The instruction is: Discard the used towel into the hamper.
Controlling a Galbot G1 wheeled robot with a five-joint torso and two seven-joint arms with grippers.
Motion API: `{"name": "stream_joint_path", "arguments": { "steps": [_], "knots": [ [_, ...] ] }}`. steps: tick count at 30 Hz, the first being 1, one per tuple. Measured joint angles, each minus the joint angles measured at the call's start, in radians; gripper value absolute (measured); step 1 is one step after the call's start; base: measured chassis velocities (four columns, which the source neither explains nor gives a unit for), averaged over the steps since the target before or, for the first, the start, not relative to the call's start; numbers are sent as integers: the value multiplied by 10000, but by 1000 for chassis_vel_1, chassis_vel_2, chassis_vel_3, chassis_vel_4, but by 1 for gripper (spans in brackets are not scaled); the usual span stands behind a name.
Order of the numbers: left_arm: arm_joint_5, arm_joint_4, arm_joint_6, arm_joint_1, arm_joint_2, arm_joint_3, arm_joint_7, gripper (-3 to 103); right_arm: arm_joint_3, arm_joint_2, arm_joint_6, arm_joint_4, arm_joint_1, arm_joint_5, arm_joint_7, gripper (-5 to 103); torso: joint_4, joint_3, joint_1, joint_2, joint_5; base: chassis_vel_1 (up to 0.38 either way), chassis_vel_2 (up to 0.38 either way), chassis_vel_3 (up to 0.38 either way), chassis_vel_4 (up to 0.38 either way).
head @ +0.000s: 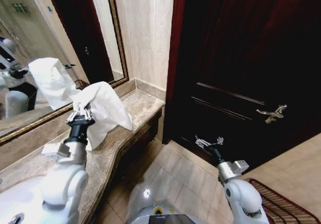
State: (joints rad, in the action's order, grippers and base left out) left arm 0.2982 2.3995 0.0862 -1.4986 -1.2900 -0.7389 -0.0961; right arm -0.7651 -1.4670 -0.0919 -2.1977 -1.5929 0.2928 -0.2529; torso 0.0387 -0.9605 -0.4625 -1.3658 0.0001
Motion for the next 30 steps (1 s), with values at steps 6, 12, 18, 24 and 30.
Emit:
{"name": "stream_joint_path", "arguments": {
  "steps": [6, 12, 18, 24, 30],
  "knots": [
    [17, -797, -1740, -844, 97, -684, 1034, 7, -104, 137, 7, -1, -23, 94, 10, 100, 0, 0, 0, 0, 0, 0, 0, 0, 0],
    [214, -1215, -2442, -1146, -22, -931, 1366, 7, -91, 117, -23, -83, -40, 93, 0, 100, 0, 0, -1, 0, 1, 0, 0, 0, 0],
    [400, -1837, -2765, -1213, -168, -1092, 1434, 7, -97, 130, -253, -366, -117, 37, -112, 100, 0, -1, -1, 0, -1, 0, 0, 0, 0],
    [305, -1929, -2561, -1046, -206, -860, 1381, 7, -42, 47, -471, -657, -114, -108, -127, 100, 0, -1, -1, 2, 0, 0, 0, 0, 0],
    [-316, -1926, -2307, -874, -281, -372, 1093, 7, -9, -7, -577, -813, -133, -286, -139, 100, 0, -2, -3, 3, -1, 0, 0, 0, 0]
  ]
}}
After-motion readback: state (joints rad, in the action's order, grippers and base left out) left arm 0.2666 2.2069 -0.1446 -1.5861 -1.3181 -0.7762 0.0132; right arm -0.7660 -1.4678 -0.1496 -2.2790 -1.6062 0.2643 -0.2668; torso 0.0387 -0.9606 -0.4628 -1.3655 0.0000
